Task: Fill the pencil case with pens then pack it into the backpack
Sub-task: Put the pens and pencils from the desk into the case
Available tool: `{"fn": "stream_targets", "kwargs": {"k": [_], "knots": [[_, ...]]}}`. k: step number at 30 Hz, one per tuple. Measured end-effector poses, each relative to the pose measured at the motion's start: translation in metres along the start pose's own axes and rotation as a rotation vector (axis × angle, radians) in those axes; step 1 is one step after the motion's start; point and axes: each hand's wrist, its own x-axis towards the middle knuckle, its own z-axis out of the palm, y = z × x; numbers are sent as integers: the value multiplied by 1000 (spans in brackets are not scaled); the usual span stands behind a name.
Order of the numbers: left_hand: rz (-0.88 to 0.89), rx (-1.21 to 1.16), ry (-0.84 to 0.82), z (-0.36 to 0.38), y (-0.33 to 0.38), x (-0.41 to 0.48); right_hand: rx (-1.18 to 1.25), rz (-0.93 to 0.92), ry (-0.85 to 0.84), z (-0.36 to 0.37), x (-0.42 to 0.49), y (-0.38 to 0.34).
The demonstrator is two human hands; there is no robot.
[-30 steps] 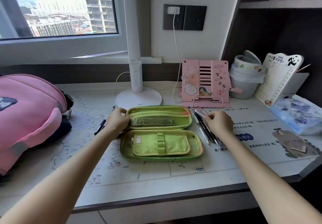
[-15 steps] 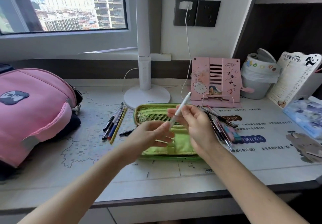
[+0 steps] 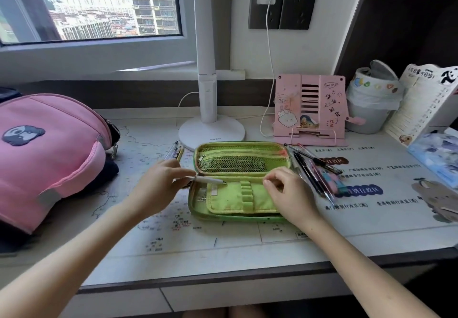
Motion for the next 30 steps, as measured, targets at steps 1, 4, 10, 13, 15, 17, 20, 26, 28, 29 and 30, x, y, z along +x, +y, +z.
{"fn": "stream_targets", "kwargs": {"k": [1, 4, 10, 13, 15, 17, 20, 26, 28, 29, 30], "knots": [[30, 27, 18, 1, 1, 1, -23, -16, 13, 2, 0, -1], [148, 60, 19, 4, 10, 6, -44, -27, 34, 3, -1, 1], [287, 143, 17, 9, 27, 19, -92, -44, -7, 5, -1, -1], [307, 166, -4, 13, 30, 16, -124, -50, -19, 5, -2, -2], [328, 162, 5, 13, 27, 16, -126, -53, -27, 4, -2, -2], [349, 150, 10, 13, 25, 17, -128, -49, -34, 4, -2, -3], [335, 57, -34, 19, 28, 20, -122, -43, -49, 4, -2, -4], [264, -44, -118, 37, 38, 38, -129, 9, -100, 6, 0, -4], [206, -97, -152, 42, 43, 42, -117, 14, -137, 7, 1, -4], [183, -119, -159, 44, 44, 43, -112, 12, -151, 7, 2, -4], [164, -128, -168, 46, 46, 43, -108, 9, -158, 7, 2, -4]]}}
